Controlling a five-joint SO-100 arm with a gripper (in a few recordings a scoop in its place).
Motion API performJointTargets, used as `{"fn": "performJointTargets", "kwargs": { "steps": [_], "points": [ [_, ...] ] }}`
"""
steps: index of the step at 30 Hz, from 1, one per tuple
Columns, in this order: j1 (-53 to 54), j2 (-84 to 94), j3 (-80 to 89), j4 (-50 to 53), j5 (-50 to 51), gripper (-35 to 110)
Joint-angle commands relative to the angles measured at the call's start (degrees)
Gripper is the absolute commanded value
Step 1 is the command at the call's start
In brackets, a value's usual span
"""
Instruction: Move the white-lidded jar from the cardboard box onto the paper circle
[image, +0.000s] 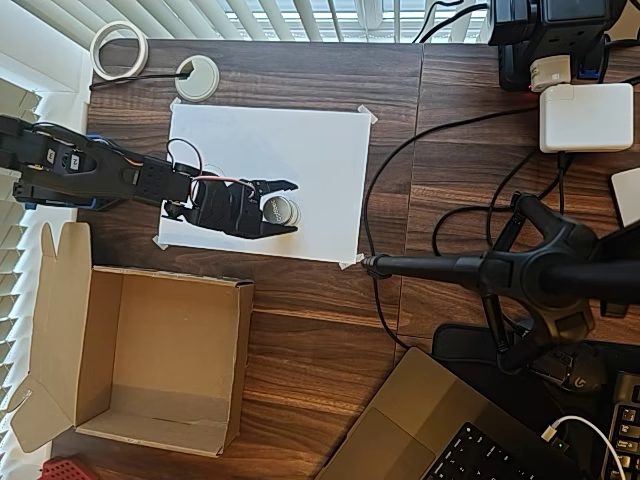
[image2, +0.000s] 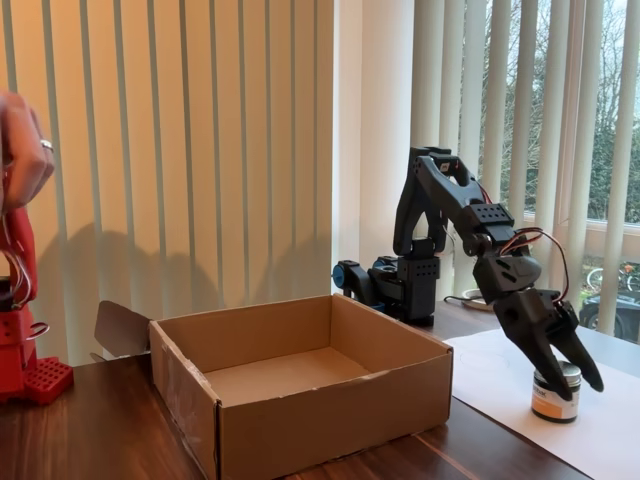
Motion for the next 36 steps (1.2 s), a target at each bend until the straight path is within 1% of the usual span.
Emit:
{"fn": "performJointTargets", "kwargs": {
  "steps": [1, 6, 13, 21, 23, 28, 32, 36],
  "points": [
    [-0.7, 11.9, -5.3, 0.0, 4.2, 38],
    [-2.3, 22.0, -1.3, 0.3, 14.5, 38],
    [-4.8, 40.0, 14.2, 0.6, 31.2, 36],
    [-8.4, 58.8, 27.9, 1.3, 62.8, 36],
    [-8.6, 63.5, 31.5, 3.5, 69.1, 36],
    [-9.2, 74.3, 37.9, 15.3, 80.7, 36],
    [-10.0, 83.3, 44.4, 20.5, 90.9, 36],
    [-11.0, 92.8, 50.3, 27.5, 97.4, 34]
  ]
}}
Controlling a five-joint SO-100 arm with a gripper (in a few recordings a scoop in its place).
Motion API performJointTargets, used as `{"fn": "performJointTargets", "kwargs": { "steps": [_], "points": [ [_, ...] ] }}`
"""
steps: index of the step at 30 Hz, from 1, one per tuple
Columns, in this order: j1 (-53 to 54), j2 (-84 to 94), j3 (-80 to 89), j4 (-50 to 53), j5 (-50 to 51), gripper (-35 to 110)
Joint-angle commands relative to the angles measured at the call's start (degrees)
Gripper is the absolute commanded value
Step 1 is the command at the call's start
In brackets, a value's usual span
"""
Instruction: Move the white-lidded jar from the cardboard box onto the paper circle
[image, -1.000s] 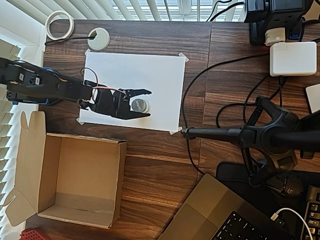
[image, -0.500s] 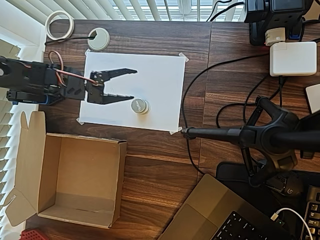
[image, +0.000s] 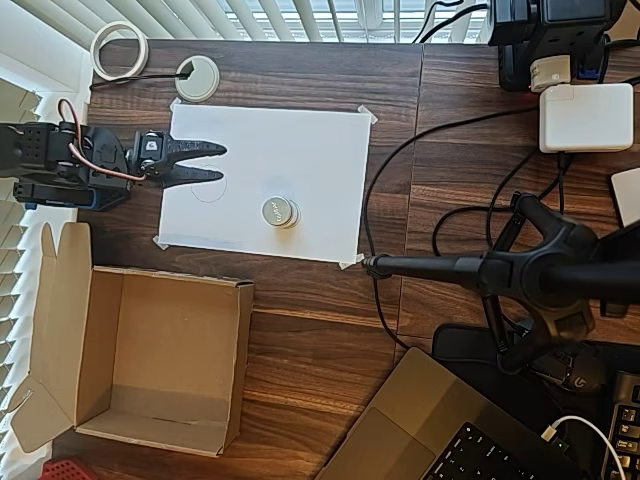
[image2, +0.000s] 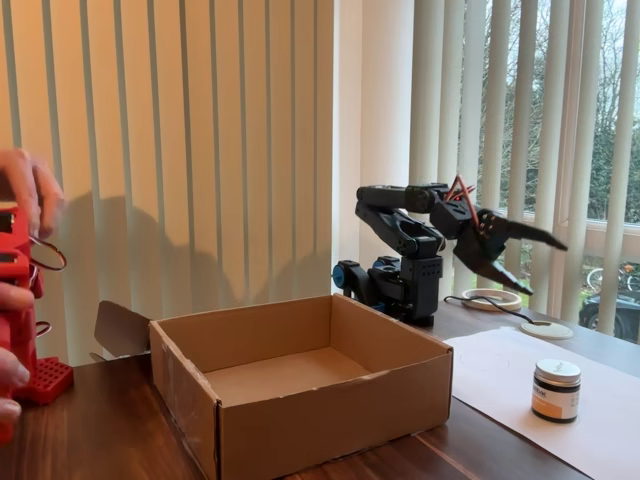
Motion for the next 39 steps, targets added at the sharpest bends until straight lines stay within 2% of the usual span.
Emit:
{"fn": "performJointTargets", "kwargs": {
  "steps": [1, 6, 8, 9, 23, 39],
  "points": [
    [-1.8, 11.3, 3.1, 7.5, 5.9, 33],
    [-2.1, 20.0, 4.8, 19.8, 8.5, 16],
    [-2.2, 23.0, 5.1, 24.2, 9.1, 2],
    [-2.2, 23.6, 5.3, 25.8, 9.3, 0],
    [-2.5, 27.6, 8.8, 33.6, 8.0, 0],
    [-2.6, 27.6, 8.6, 34.0, 4.7, 0]
  ]
}}
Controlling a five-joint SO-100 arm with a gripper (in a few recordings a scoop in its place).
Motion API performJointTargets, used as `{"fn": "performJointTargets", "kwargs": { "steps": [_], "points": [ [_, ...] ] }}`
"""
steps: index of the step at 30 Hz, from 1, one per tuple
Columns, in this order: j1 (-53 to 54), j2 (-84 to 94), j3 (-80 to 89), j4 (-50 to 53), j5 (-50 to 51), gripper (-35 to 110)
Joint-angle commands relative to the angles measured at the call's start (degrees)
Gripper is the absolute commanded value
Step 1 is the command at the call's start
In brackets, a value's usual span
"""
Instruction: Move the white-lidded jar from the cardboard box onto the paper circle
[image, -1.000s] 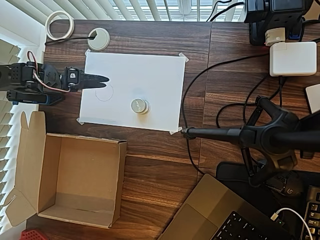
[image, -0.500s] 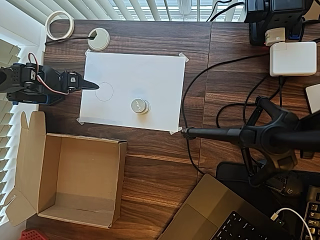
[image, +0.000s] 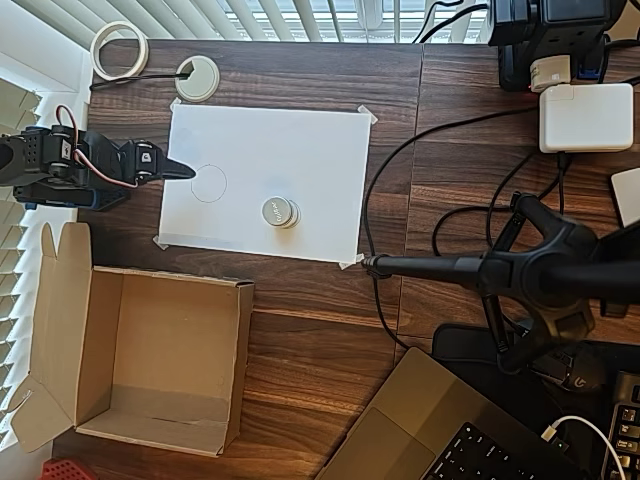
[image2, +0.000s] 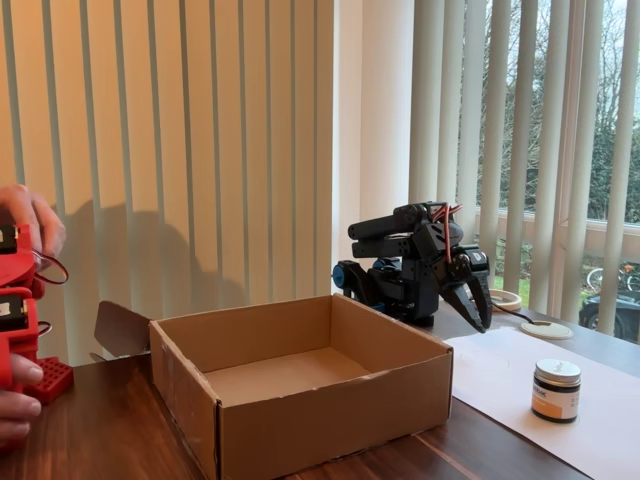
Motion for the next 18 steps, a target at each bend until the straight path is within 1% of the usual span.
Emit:
{"fn": "performJointTargets", "kwargs": {
  "steps": [1, 18],
  "points": [
    [-0.9, 3.7, -1.4, 0.3, -0.7, 0],
    [-0.2, 3.7, -1.5, 0.3, 0.3, 0]
  ]
}}
